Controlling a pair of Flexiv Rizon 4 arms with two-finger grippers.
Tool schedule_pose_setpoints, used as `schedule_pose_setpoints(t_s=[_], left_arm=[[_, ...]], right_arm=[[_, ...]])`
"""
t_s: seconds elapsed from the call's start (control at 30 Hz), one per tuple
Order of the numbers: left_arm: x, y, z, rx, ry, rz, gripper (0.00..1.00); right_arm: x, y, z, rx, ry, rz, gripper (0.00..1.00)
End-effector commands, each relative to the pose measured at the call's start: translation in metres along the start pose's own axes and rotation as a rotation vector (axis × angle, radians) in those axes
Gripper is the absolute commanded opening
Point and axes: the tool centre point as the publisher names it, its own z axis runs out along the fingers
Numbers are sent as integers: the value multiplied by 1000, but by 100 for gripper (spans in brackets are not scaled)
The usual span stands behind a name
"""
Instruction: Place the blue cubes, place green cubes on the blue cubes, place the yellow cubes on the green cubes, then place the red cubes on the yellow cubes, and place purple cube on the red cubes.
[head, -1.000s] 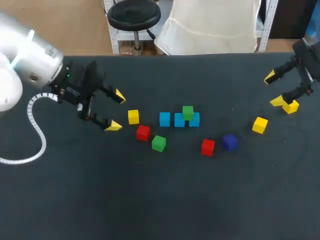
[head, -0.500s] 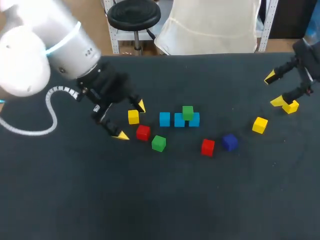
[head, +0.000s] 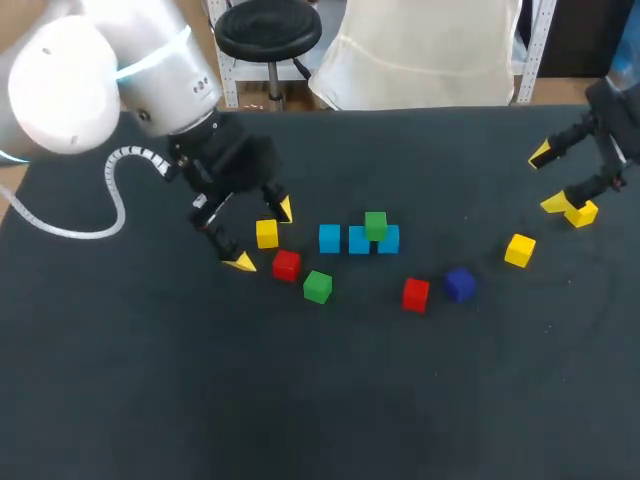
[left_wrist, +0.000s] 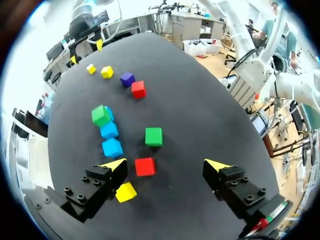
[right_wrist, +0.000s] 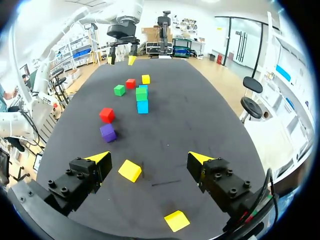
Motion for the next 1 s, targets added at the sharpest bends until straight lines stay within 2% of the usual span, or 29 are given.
schedule_pose_setpoints(t_s=[0.03, 0.17, 0.47, 0.7, 1.0], left_arm=[[-12, 4, 14, 6, 18, 47, 100], [-23, 6, 30, 13, 42, 60, 100], [-38, 7, 61, -3, 15, 67, 100], [-35, 7, 73, 4, 19, 52, 100], [-24, 12, 75, -1, 39, 24, 100]], right_arm=[[0, 0, 0, 0, -1, -1, 100], [0, 0, 0, 0, -1, -1, 100], [0, 0, 0, 0, -1, -1, 100], [0, 0, 0, 0, -1, -1, 100], [0, 0, 0, 0, -1, -1, 100]])
